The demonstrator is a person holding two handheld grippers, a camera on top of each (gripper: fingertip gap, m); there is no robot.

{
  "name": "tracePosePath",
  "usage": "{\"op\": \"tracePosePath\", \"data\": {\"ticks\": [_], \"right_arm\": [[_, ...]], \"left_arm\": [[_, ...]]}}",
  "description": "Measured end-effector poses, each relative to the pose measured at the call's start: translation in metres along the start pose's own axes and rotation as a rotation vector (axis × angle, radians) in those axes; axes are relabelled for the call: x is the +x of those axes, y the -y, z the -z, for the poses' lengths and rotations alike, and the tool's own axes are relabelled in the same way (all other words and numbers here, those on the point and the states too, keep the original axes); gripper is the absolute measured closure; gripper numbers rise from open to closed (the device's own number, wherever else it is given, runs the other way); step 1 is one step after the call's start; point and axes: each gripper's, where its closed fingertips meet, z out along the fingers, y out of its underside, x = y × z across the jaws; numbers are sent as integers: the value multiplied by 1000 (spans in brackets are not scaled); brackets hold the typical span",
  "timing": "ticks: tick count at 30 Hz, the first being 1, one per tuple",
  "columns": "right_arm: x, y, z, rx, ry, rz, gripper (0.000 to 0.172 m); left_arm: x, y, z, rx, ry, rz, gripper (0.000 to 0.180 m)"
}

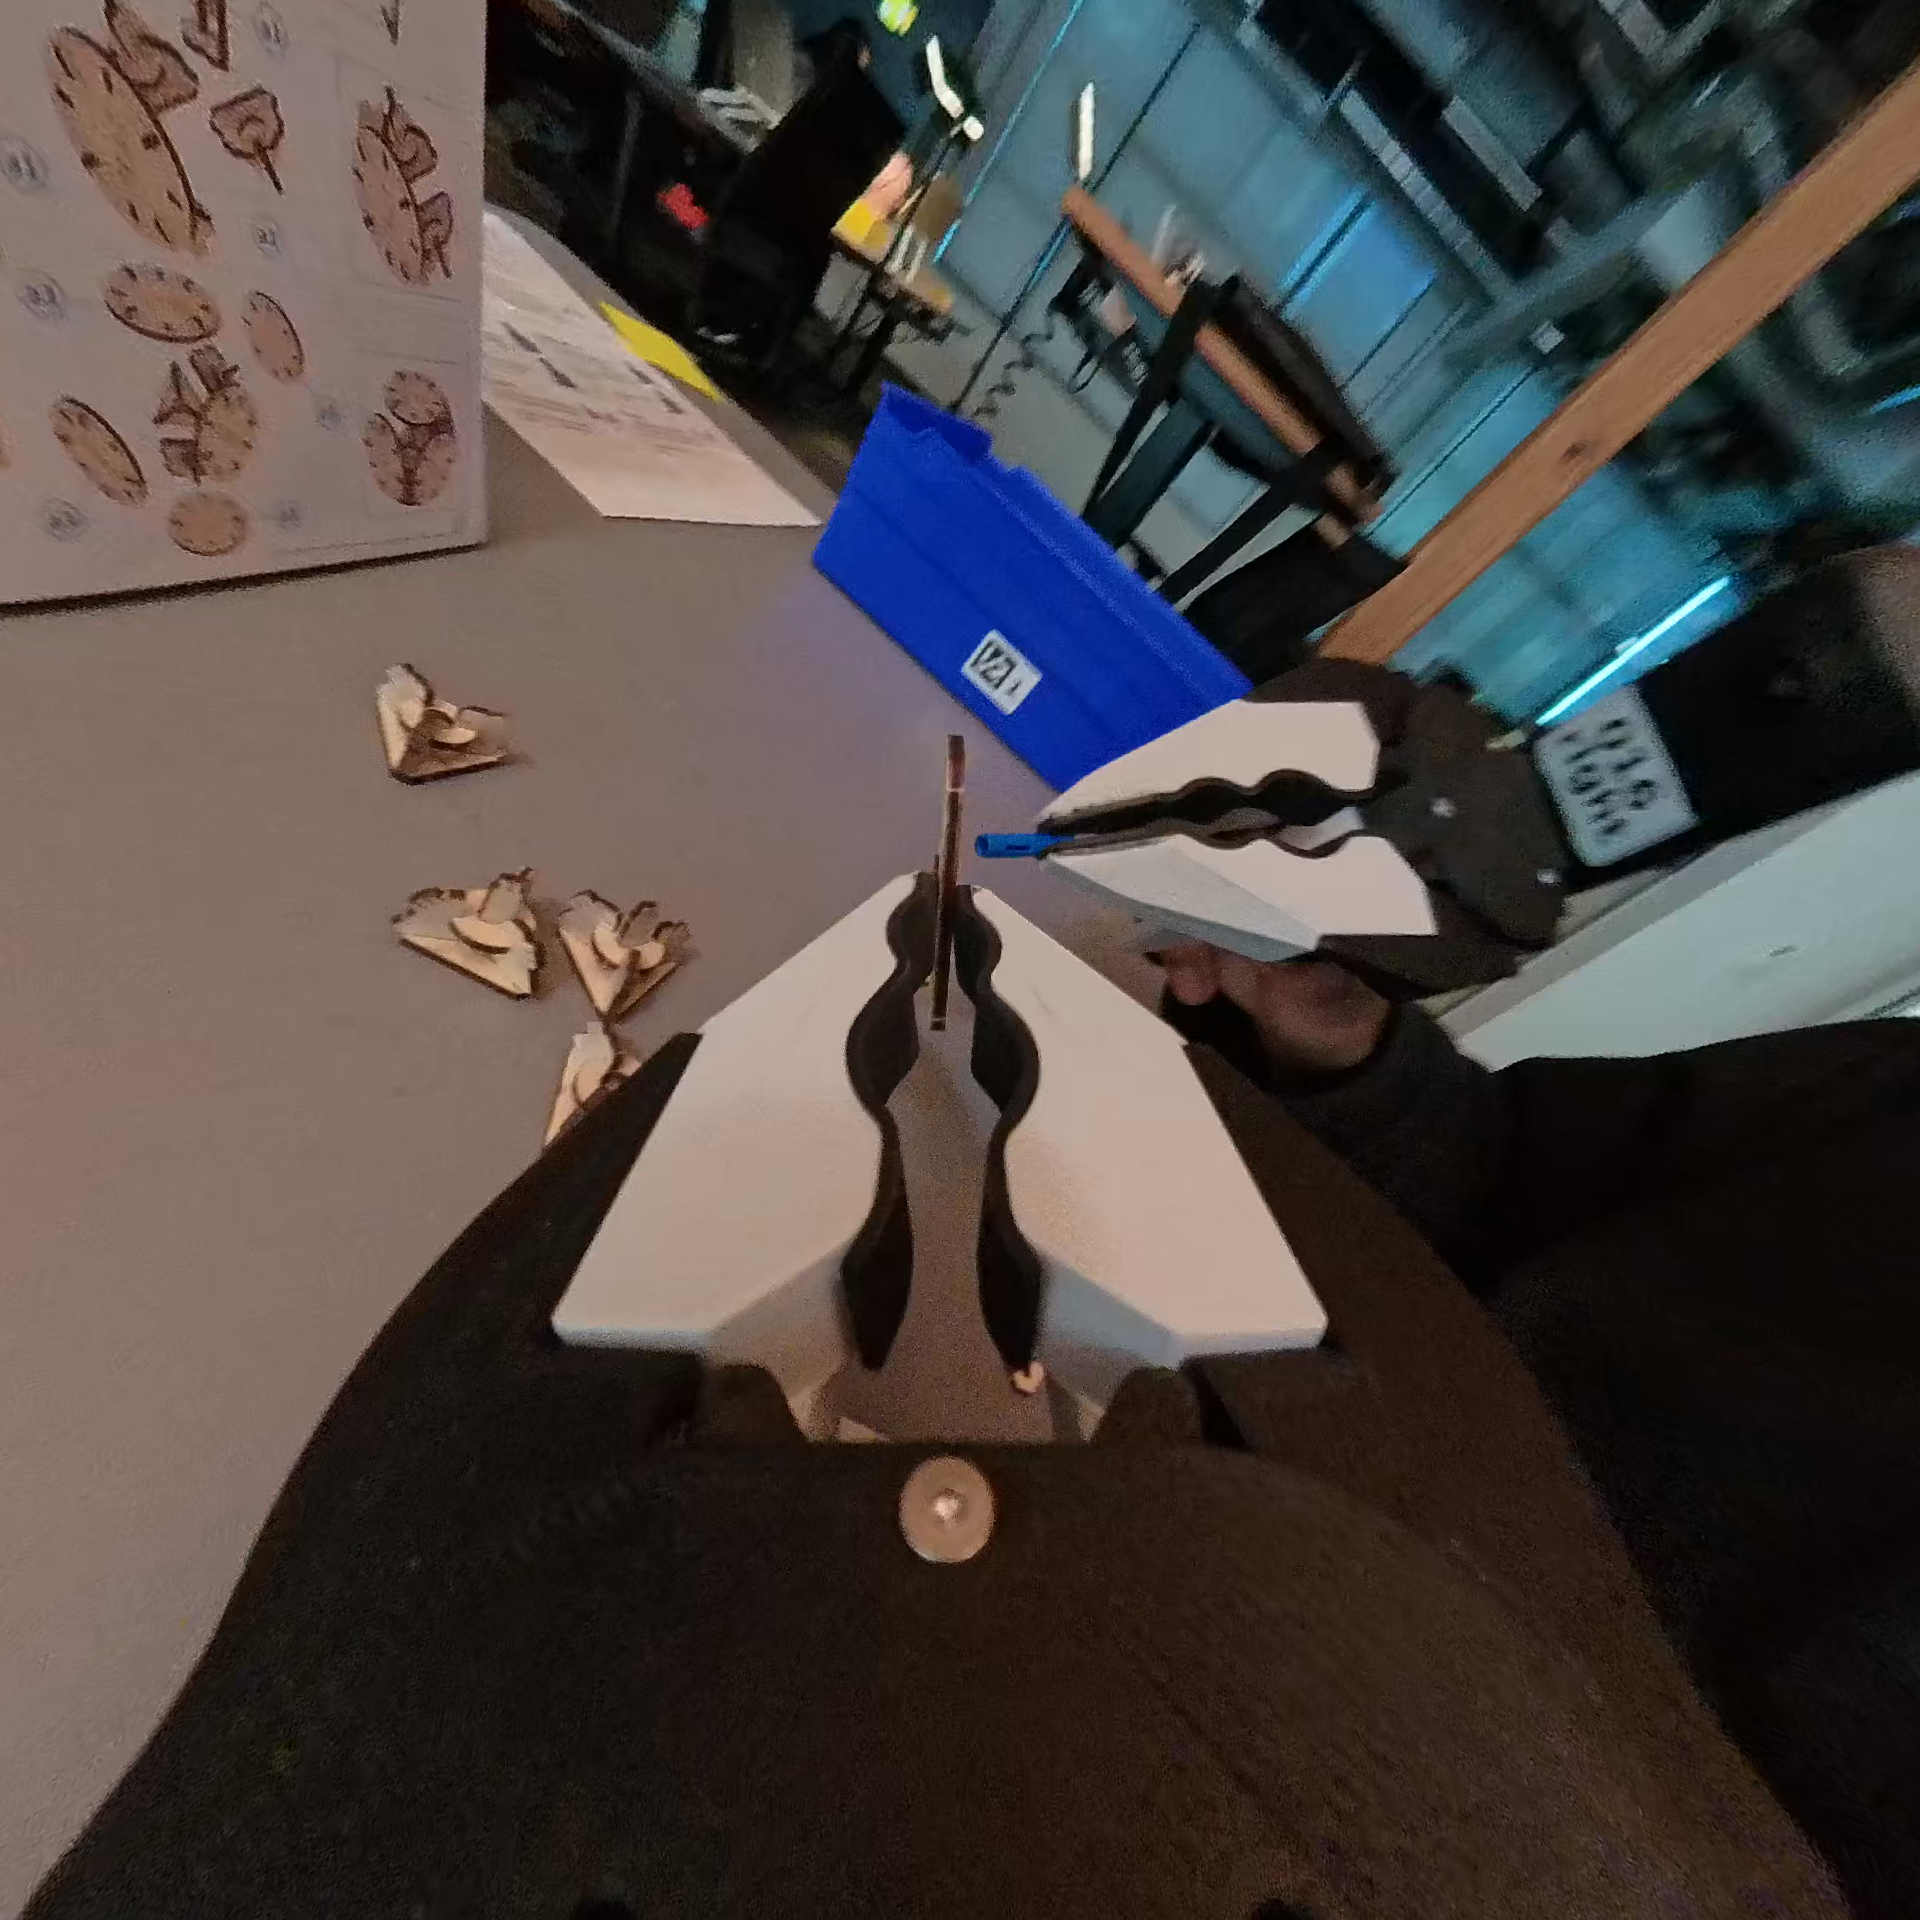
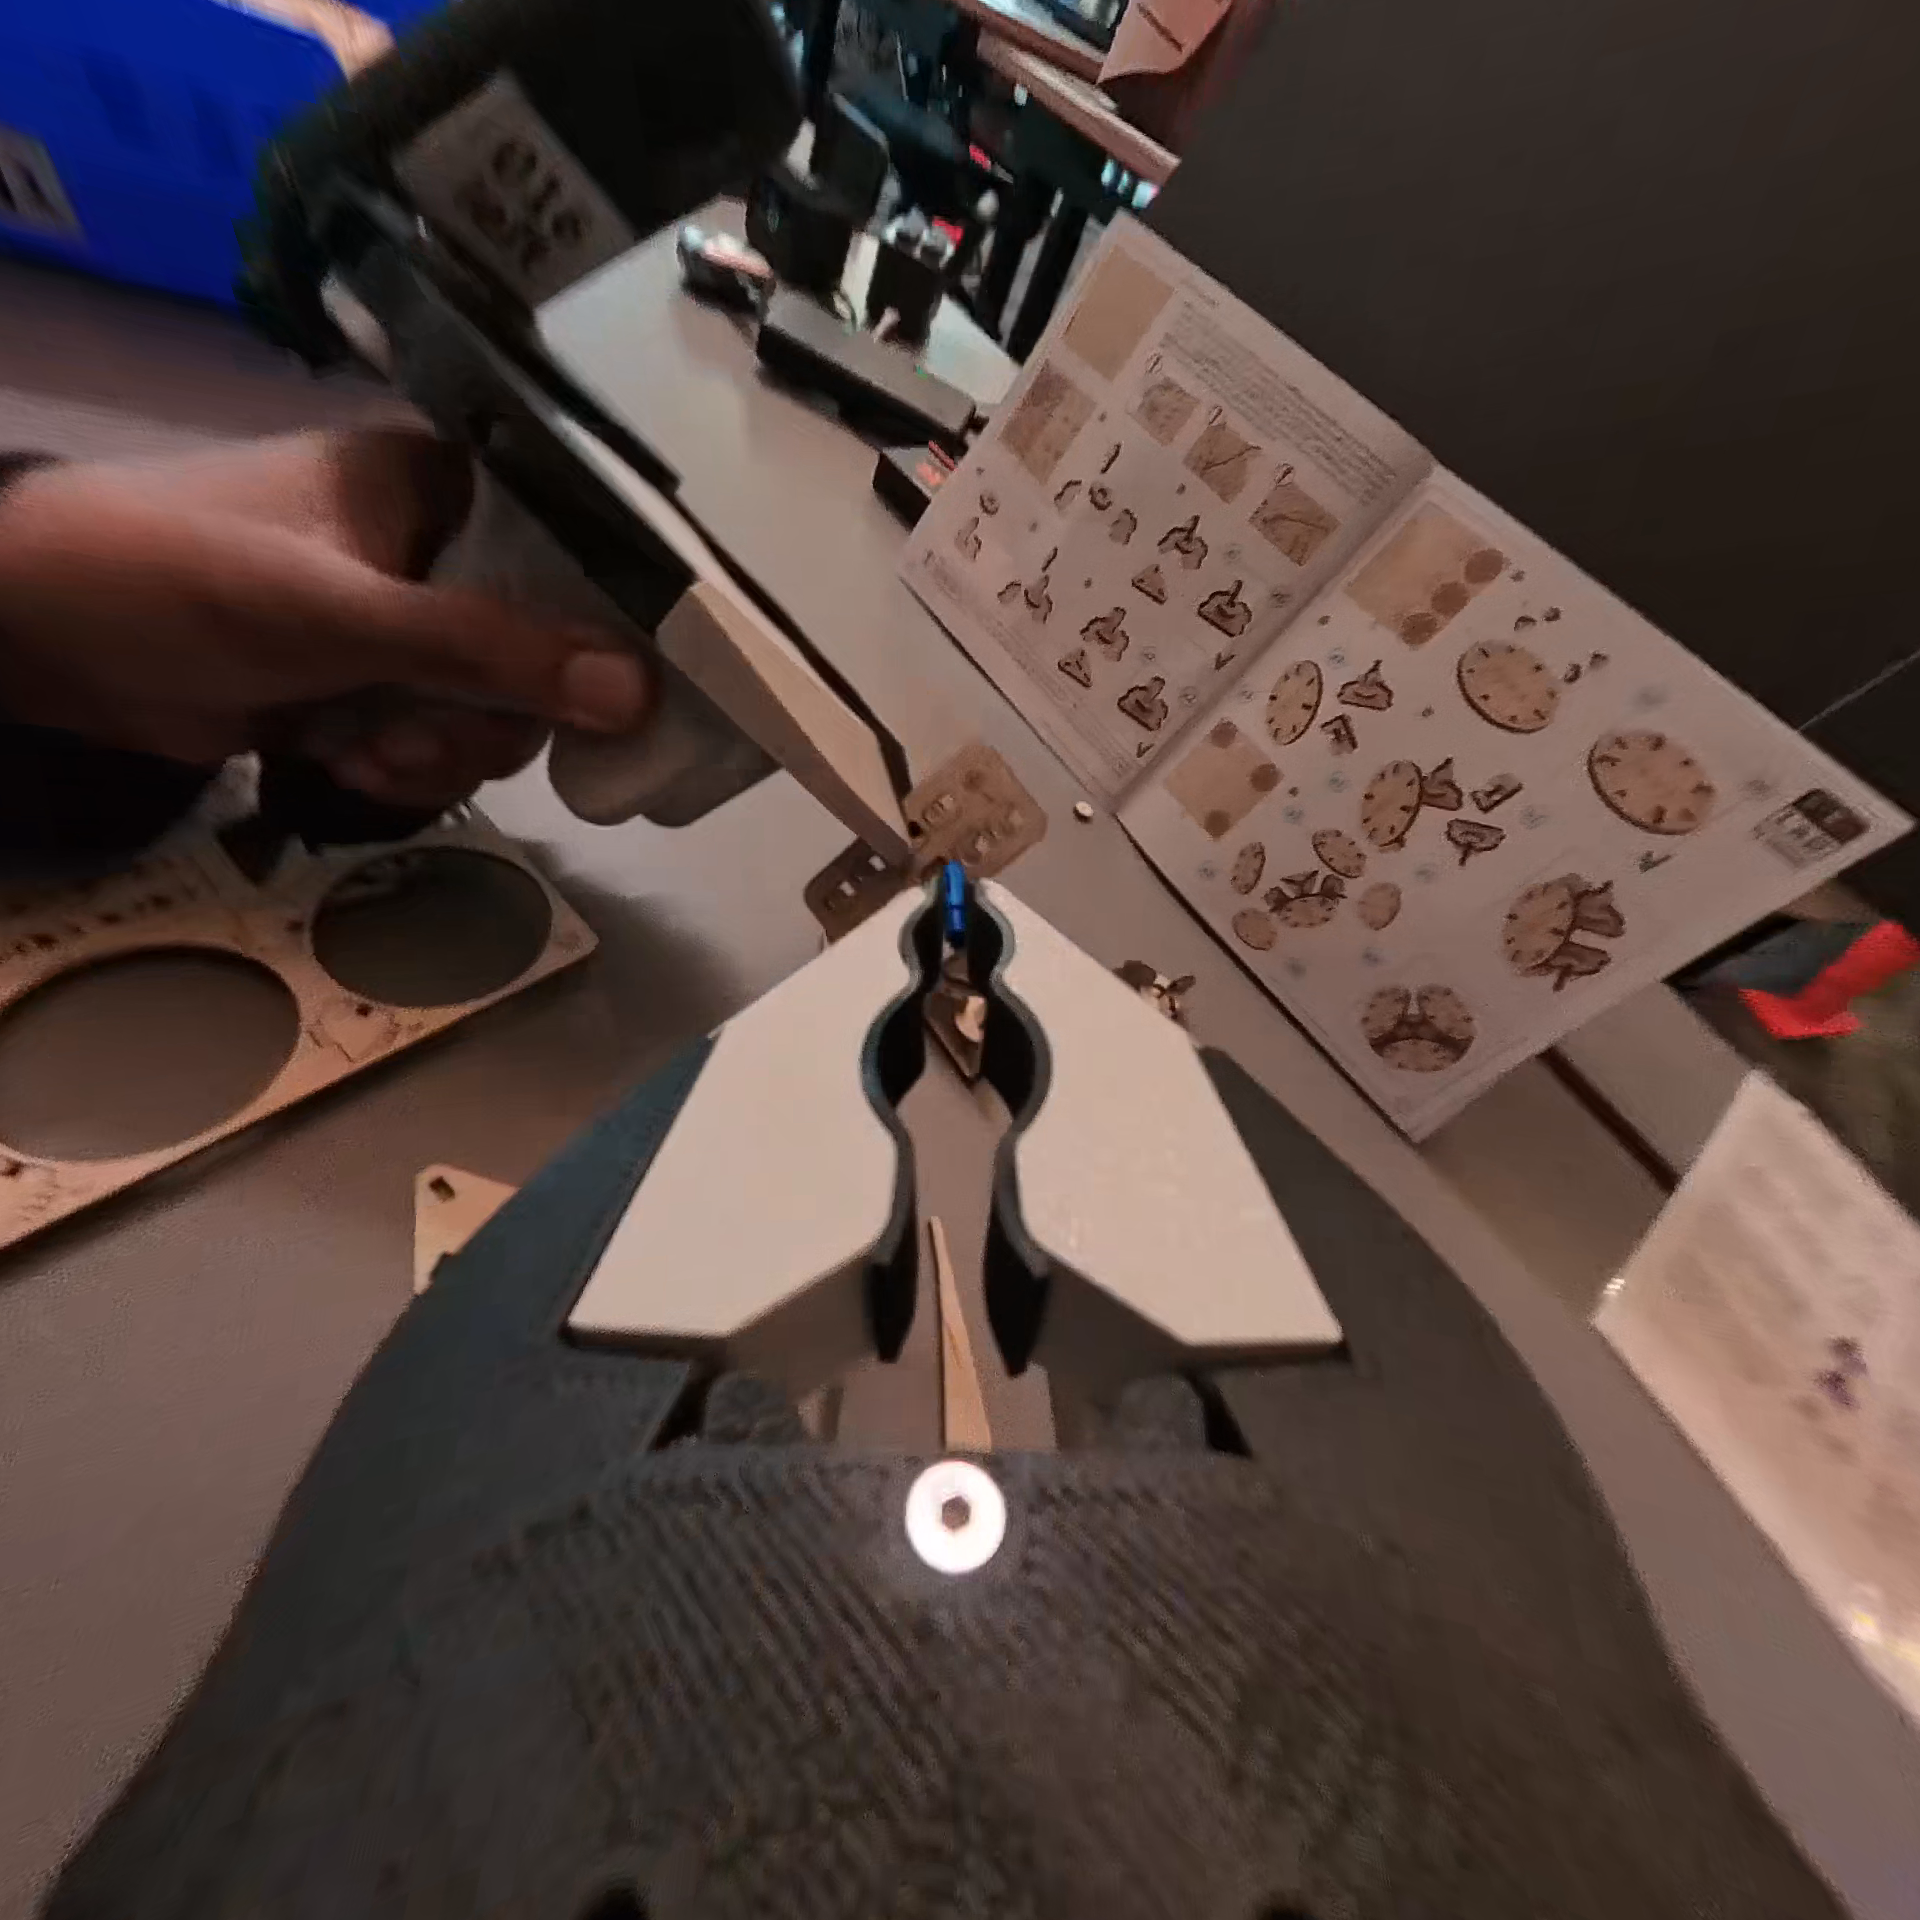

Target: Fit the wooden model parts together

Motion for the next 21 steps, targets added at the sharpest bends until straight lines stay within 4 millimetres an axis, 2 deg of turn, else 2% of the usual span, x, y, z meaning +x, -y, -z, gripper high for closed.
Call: {"op": "tracePosePath", "data": {"ticks": [5, 9, 11, 13, 16, 19, 21], "right_arm": [[-8, -8, -5, -103, -73, 168, 172], [-7, -9, -6, -116, -87, 182, 172], [-15, -4, -6, -70, -35, 159, 172], [-15, 3, -5, -13, -37, 139, 172], [4, 7, 0, 89, -94, 63, 172], [35, -10, 5, 91, -96, -118, 171], [55, -21, 10, 104, -81, -261, 164]], "left_arm": [[5, -5, -4, -42, 81, -127, 180], [6, -6, -6, -37, 65, -110, 180], [4, -6, -5, -34, 56, -93, 180], [4, -5, -4, -29, 39, -76, 180], [5, -5, -5, -29, 24, -74, 180], [7, -5, -5, -28, 10, -77, 180], [8, -4, -5, -25, -4, -72, 180]]}}
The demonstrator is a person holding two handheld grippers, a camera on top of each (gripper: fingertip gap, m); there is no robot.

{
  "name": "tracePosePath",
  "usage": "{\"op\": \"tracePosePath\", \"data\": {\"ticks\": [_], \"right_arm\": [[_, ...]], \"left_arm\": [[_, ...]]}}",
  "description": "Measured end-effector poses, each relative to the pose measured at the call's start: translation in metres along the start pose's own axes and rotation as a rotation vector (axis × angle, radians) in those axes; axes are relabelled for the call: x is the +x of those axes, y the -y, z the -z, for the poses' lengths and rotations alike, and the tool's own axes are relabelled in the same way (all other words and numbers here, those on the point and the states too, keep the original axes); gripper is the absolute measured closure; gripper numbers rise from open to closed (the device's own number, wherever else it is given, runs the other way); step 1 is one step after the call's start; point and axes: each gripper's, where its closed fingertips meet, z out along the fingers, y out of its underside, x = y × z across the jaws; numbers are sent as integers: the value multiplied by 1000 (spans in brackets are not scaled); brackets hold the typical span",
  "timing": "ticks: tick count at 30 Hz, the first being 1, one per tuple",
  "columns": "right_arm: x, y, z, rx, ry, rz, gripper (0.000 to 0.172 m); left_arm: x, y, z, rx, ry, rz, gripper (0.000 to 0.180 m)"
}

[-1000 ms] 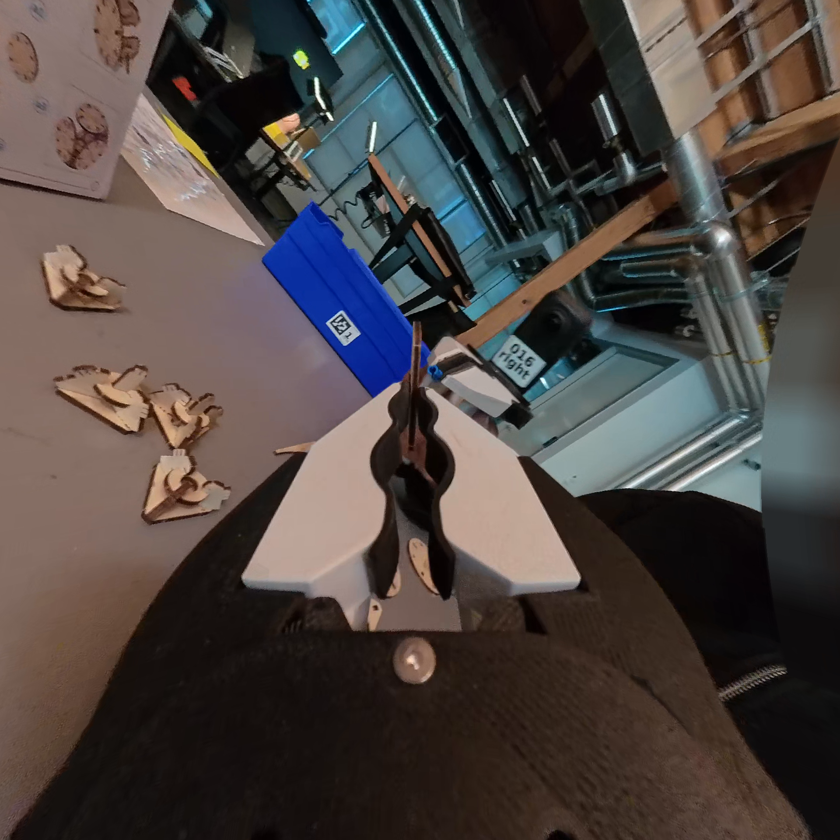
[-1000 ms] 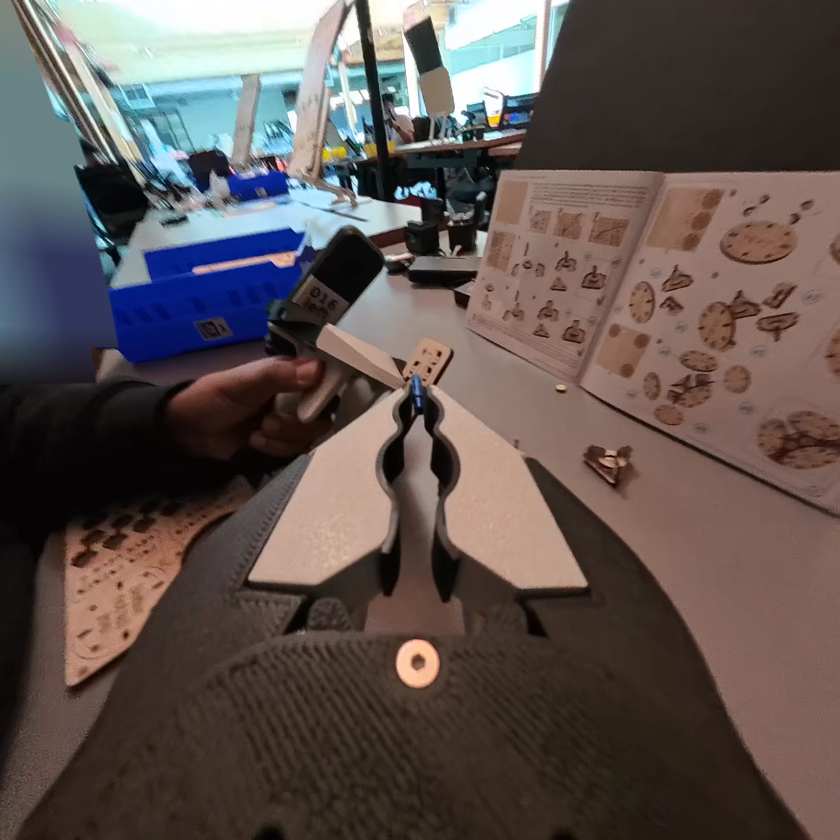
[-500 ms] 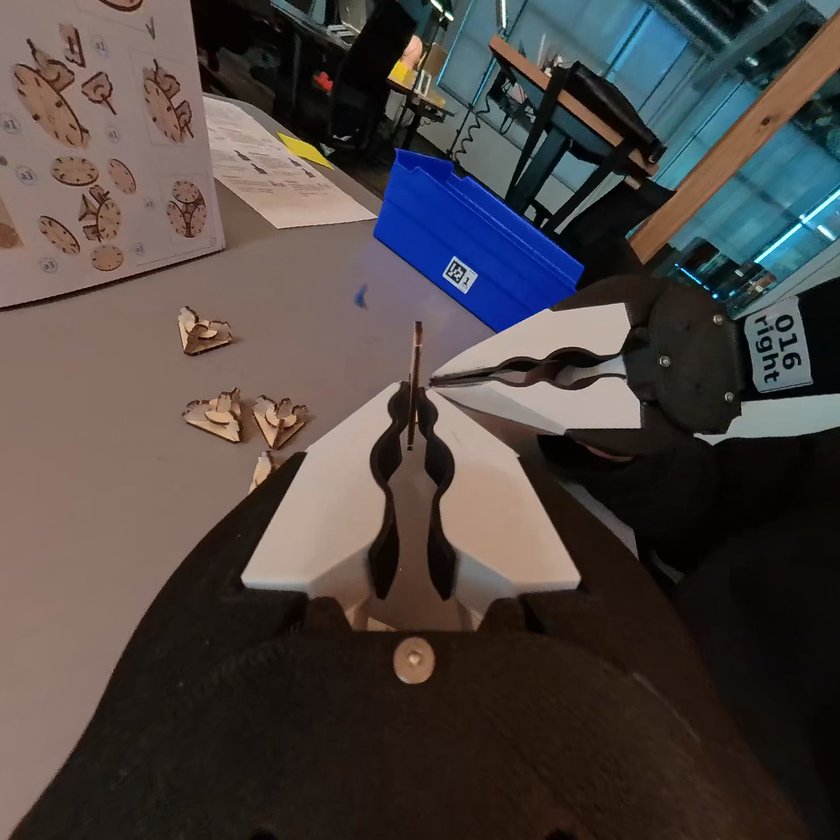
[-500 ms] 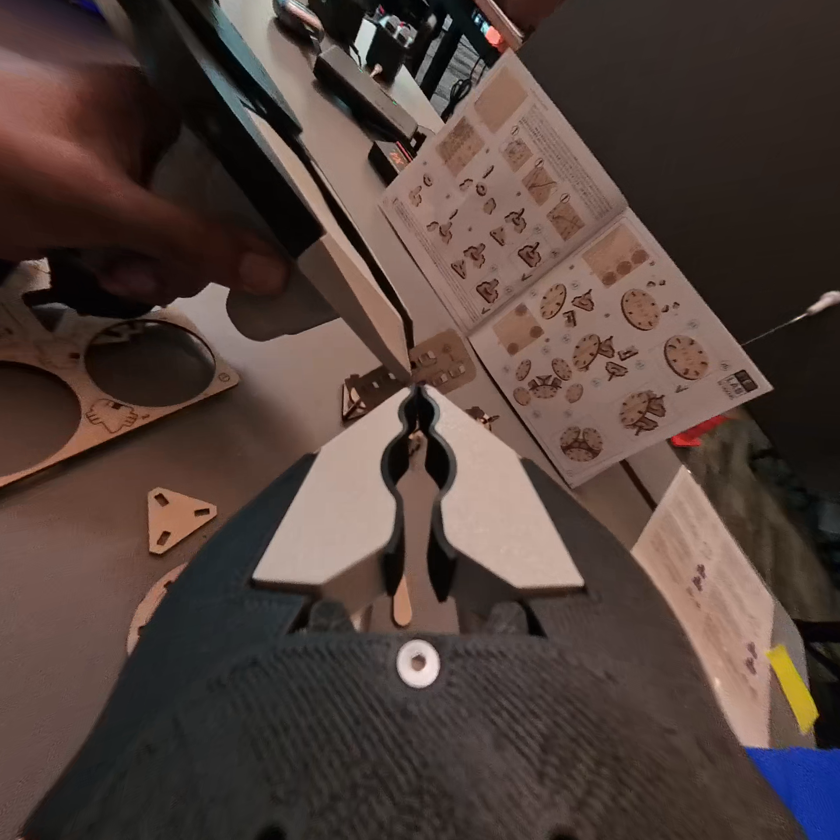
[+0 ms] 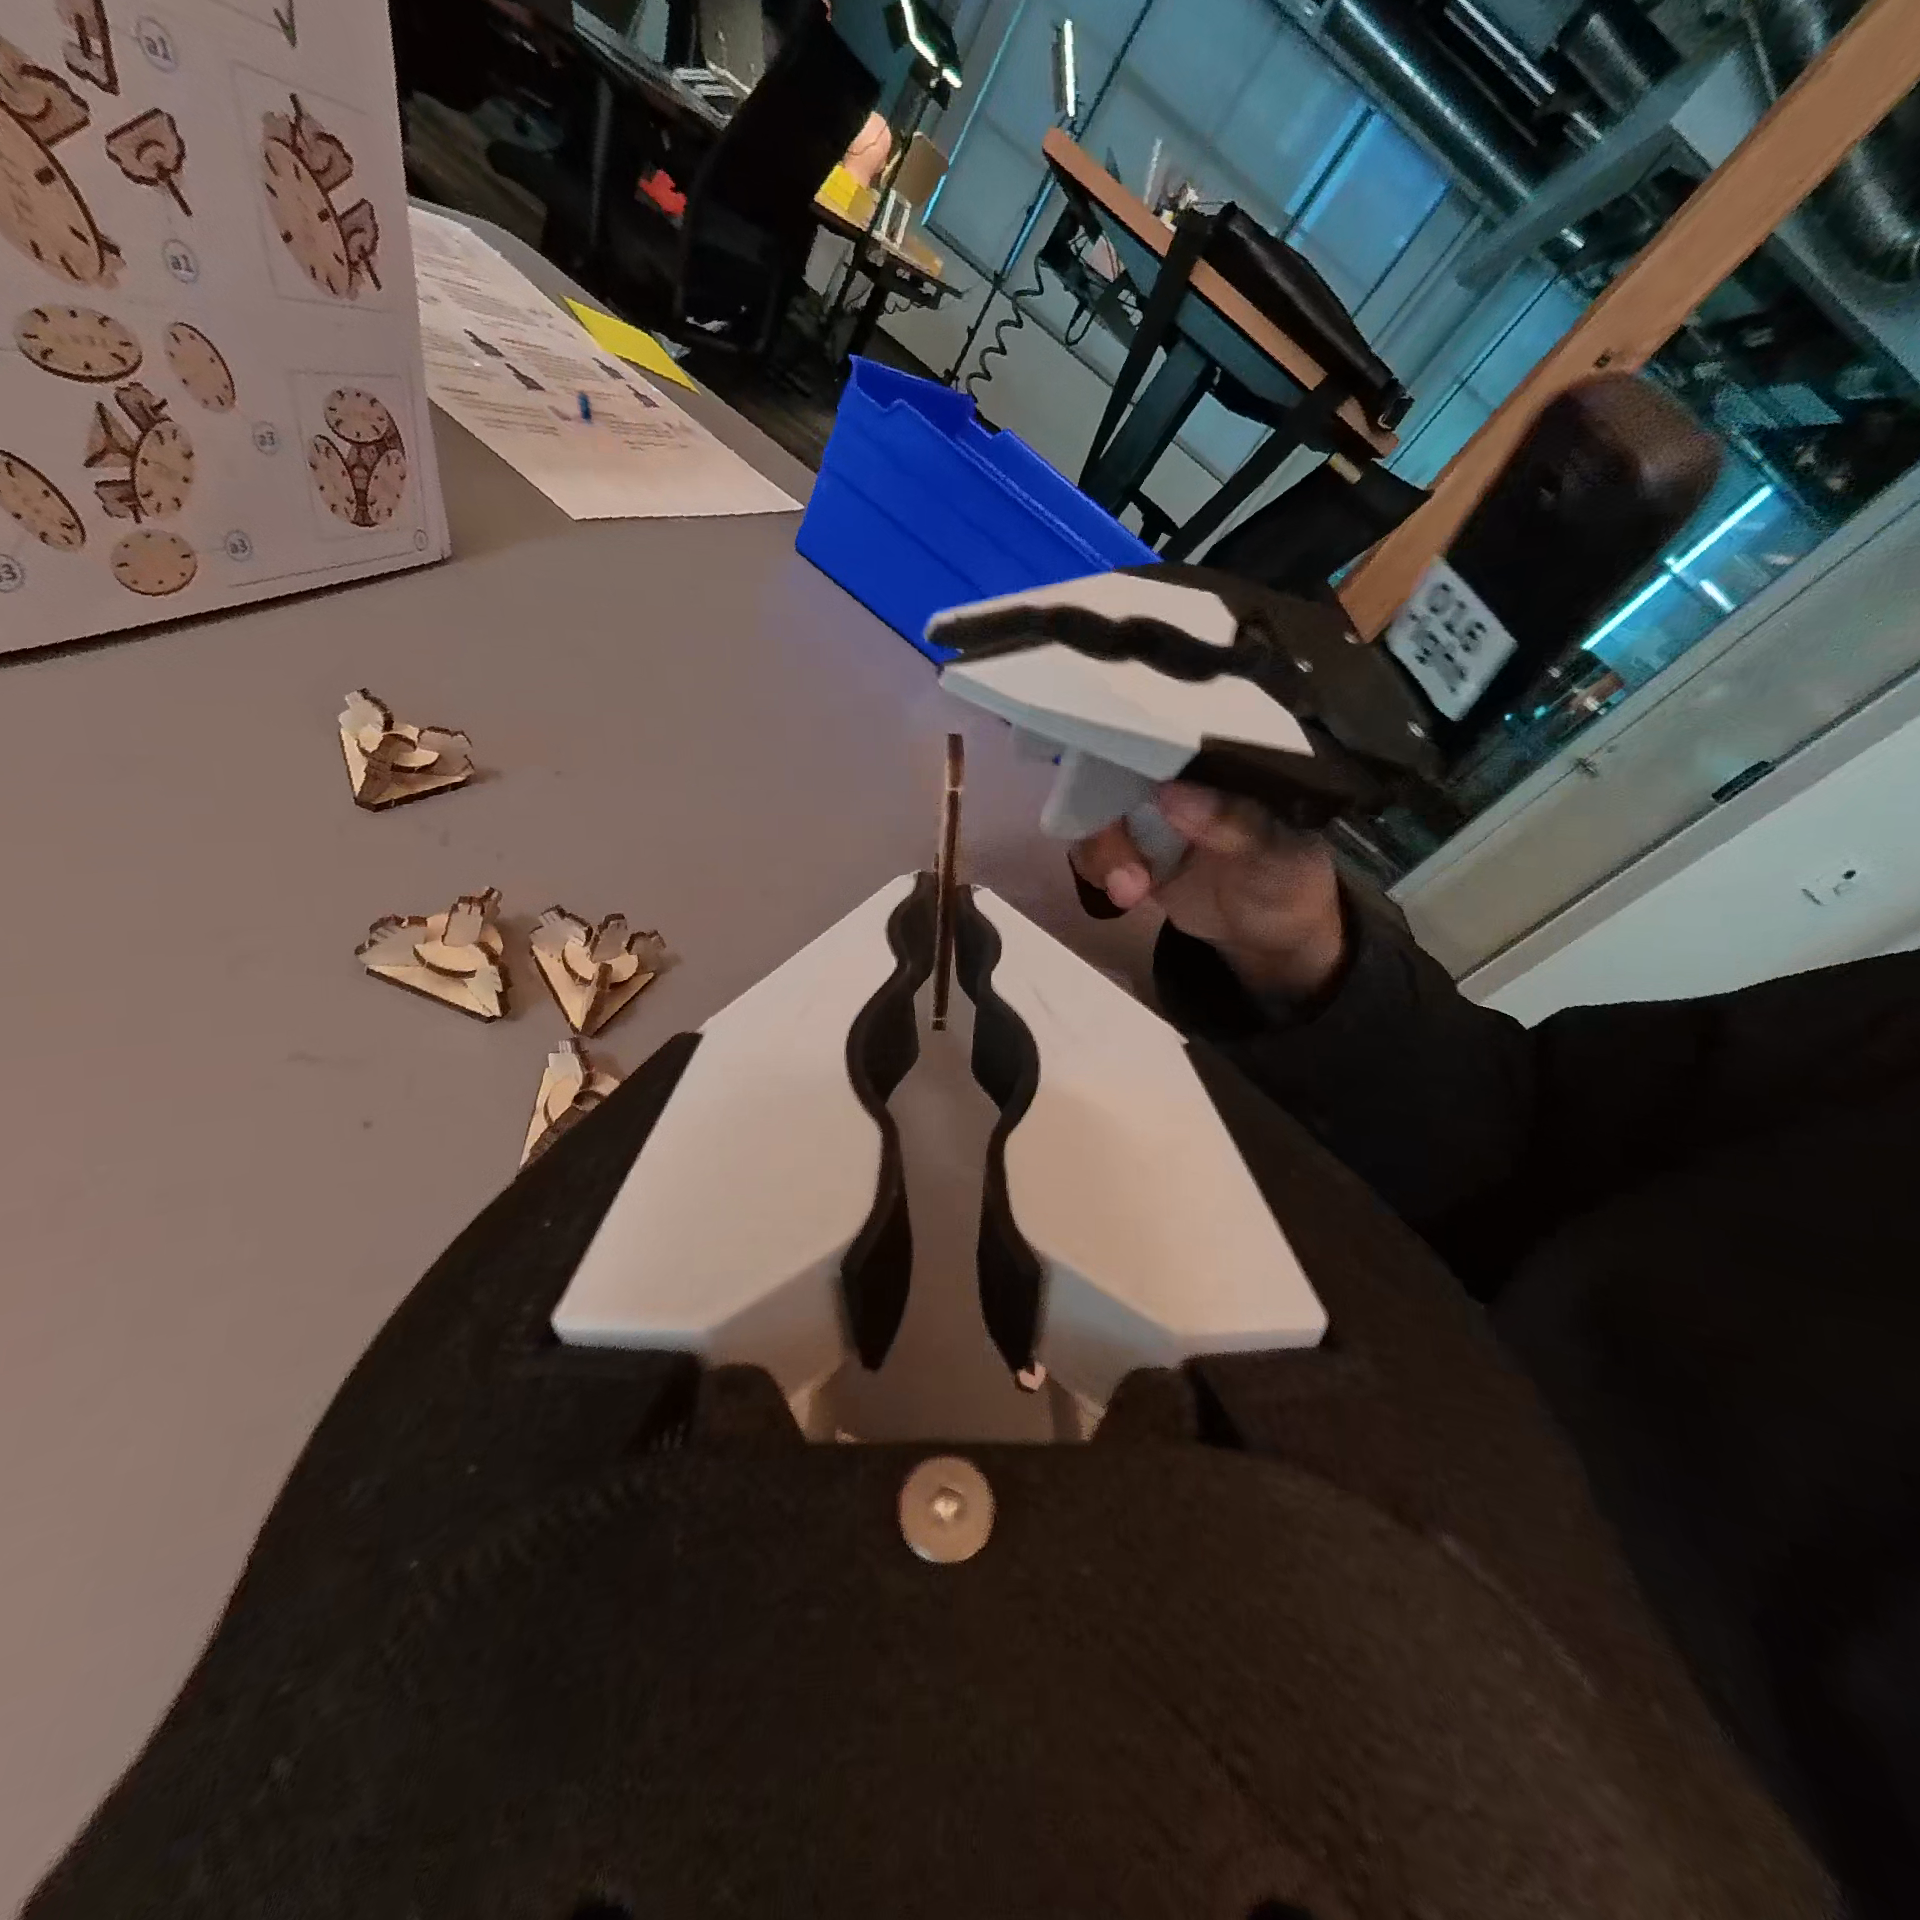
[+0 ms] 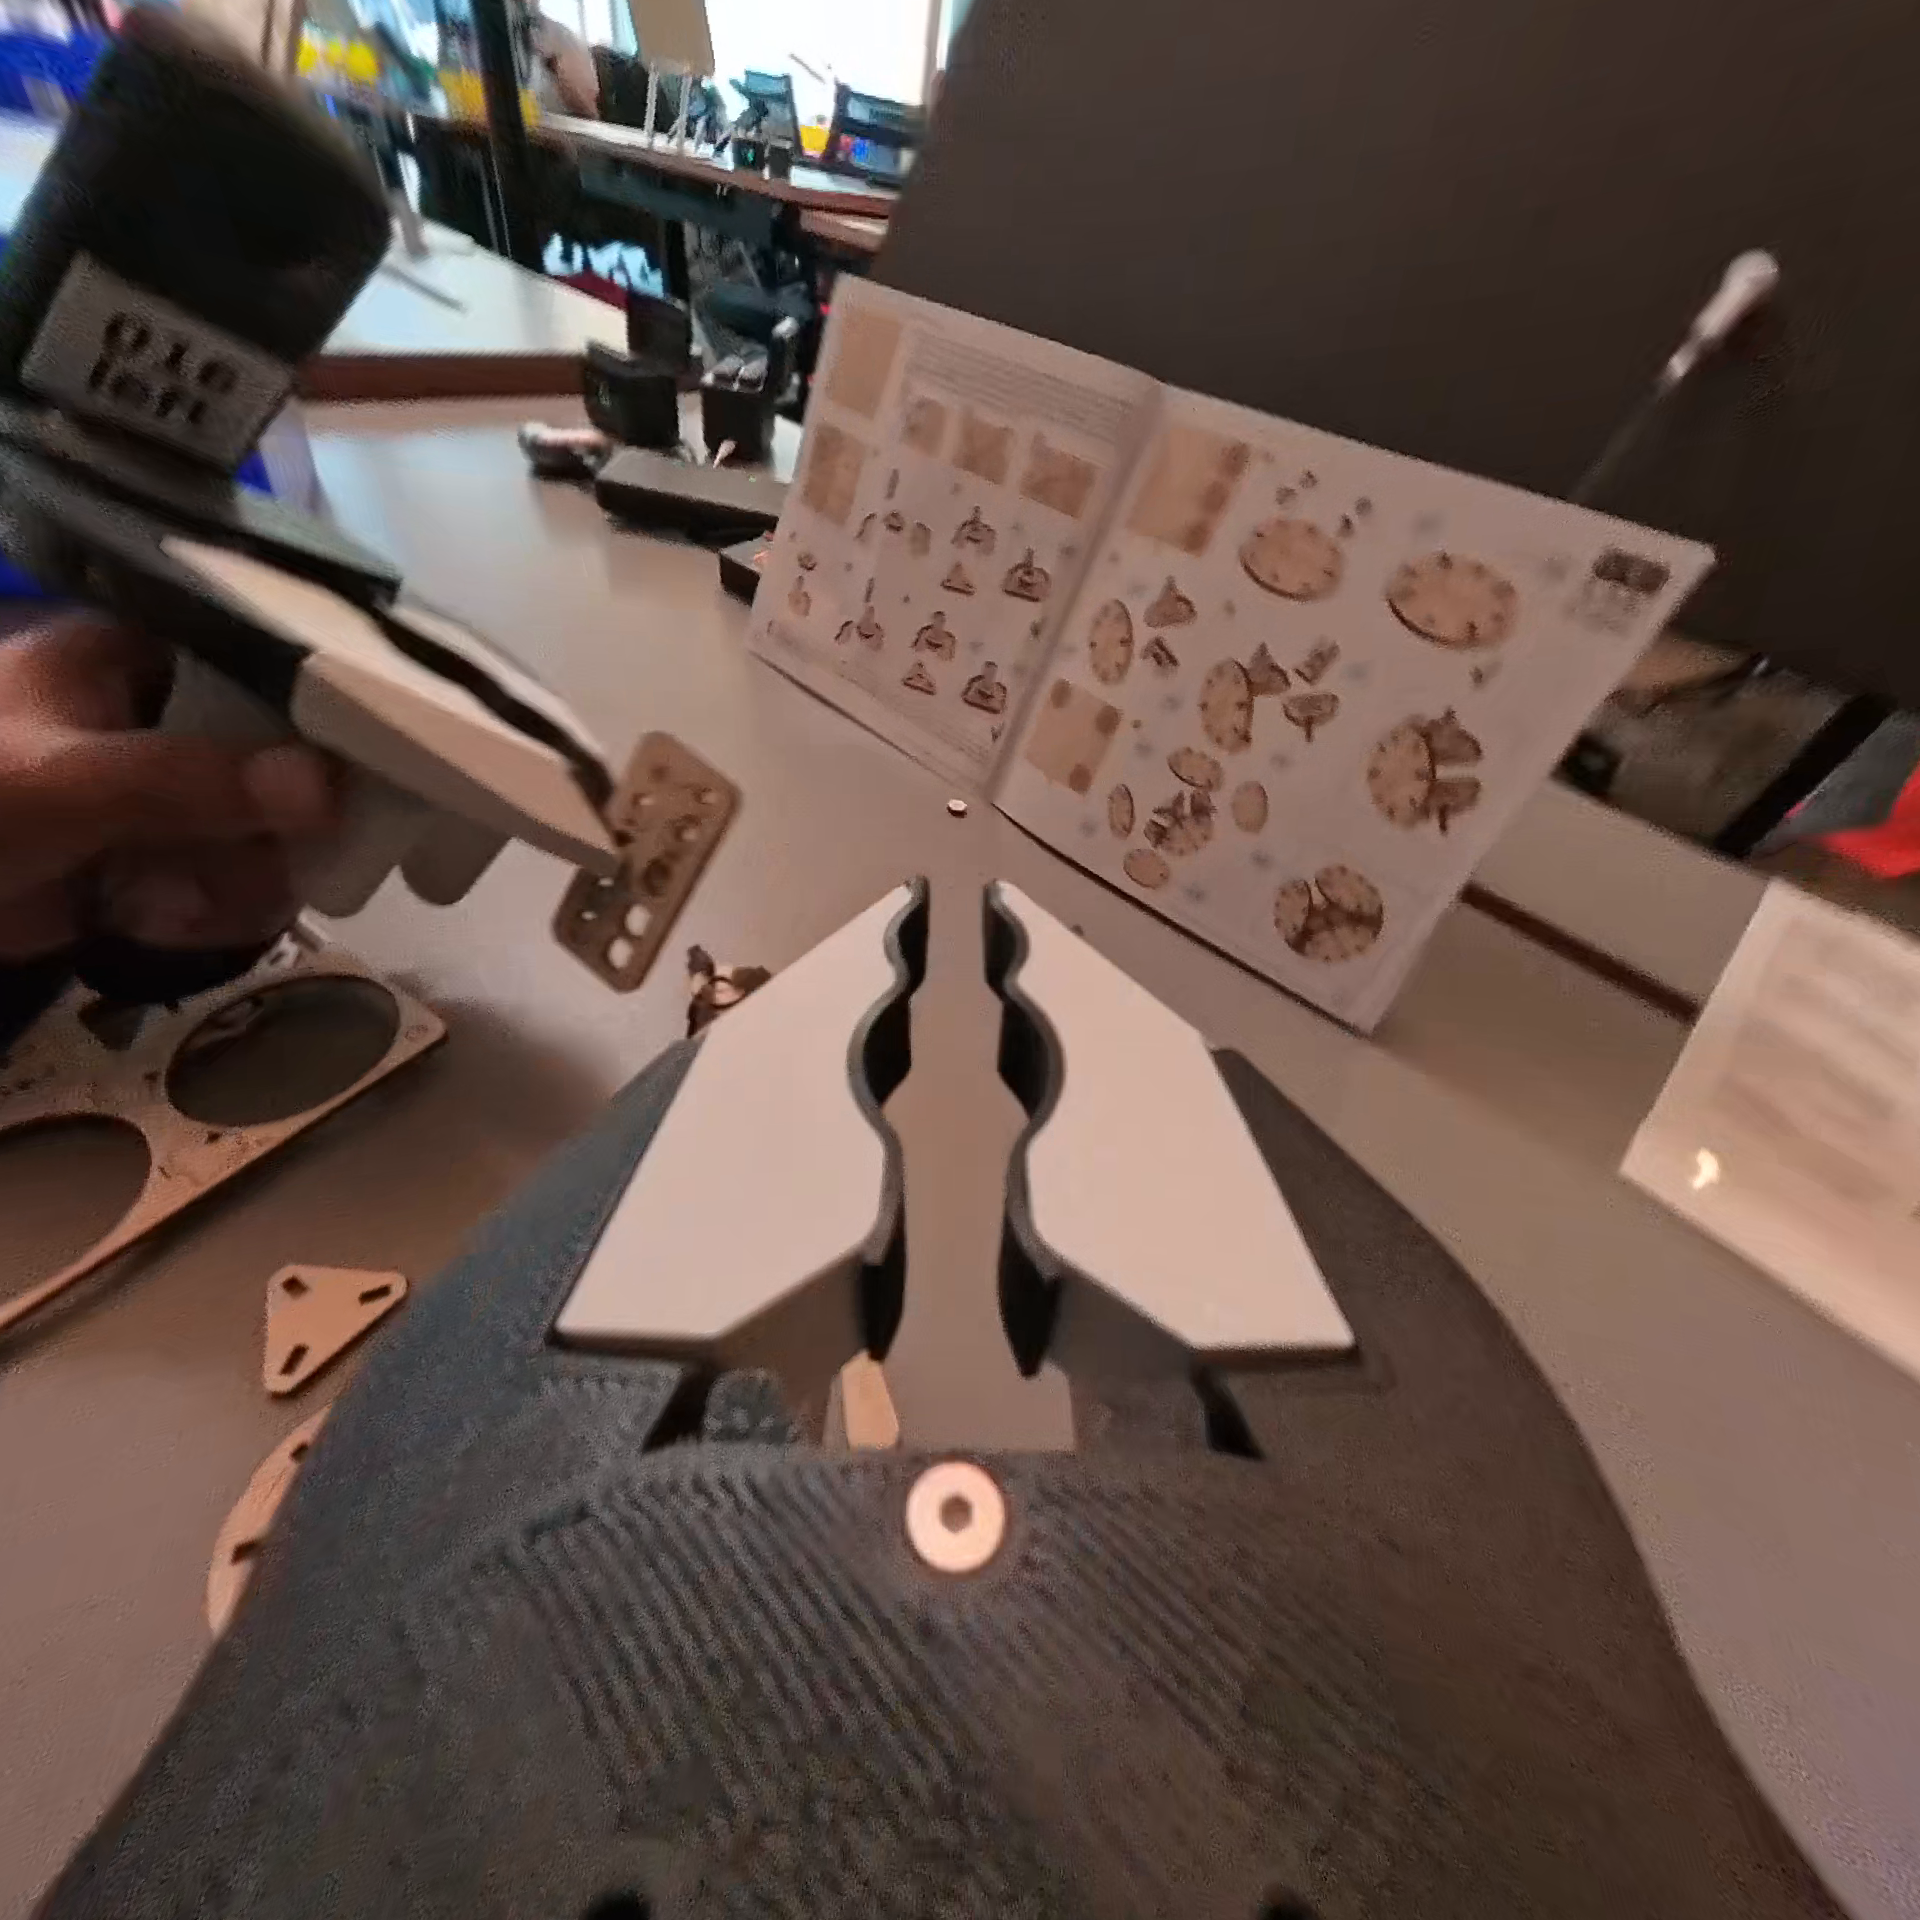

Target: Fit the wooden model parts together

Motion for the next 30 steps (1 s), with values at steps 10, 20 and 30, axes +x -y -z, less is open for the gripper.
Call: {"op": "tracePosePath", "data": {"ticks": [10, 20, 30], "right_arm": [[62, -13, 18, -19, -129, -144, 149], [-5, -96, 23, -493, 342, -156, 134], [-32, -113, 22, -487, 402, 6, 165]], "left_arm": [[2, 1, 0, 7, -37, 29, 180], [-1, -2, 0, -6, -45, 55, 180], [-6, -2, 1, -4, -42, 79, 180]]}}
